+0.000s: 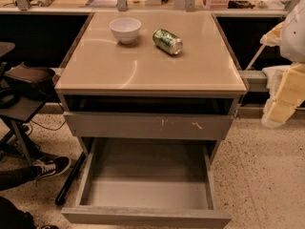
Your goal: Close middle drawer
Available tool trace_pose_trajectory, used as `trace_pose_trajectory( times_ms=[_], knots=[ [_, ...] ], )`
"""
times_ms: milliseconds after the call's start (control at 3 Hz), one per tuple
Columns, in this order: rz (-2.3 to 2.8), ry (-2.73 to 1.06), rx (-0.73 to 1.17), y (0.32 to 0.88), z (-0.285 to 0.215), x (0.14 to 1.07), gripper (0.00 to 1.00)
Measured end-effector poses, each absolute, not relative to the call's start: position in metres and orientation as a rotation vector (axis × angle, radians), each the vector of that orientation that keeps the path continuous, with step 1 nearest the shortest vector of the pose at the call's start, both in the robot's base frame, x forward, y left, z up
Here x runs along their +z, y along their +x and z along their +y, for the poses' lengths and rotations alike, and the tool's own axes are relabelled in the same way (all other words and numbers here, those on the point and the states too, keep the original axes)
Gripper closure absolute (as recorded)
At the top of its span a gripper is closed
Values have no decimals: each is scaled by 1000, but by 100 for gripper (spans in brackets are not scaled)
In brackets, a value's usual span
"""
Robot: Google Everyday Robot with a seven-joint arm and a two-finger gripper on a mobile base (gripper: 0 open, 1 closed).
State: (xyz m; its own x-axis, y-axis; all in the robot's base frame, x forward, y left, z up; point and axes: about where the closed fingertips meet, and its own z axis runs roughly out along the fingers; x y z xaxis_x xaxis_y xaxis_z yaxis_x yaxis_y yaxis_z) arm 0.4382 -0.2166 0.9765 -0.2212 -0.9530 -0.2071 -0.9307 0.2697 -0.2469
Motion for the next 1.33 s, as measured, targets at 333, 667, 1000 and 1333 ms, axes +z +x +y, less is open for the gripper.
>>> trace_pose_trajectory(
  times_ms=[333,667,1000,1333],
  knots=[
    [2231,-1724,-100,438,-217,977,0],
    [2220,-1731,-100,434,-216,965,0],
    [2168,-1759,-33,421,-207,921,0],
    [2136,-1738,85,406,-195,849,0]
  ],
)
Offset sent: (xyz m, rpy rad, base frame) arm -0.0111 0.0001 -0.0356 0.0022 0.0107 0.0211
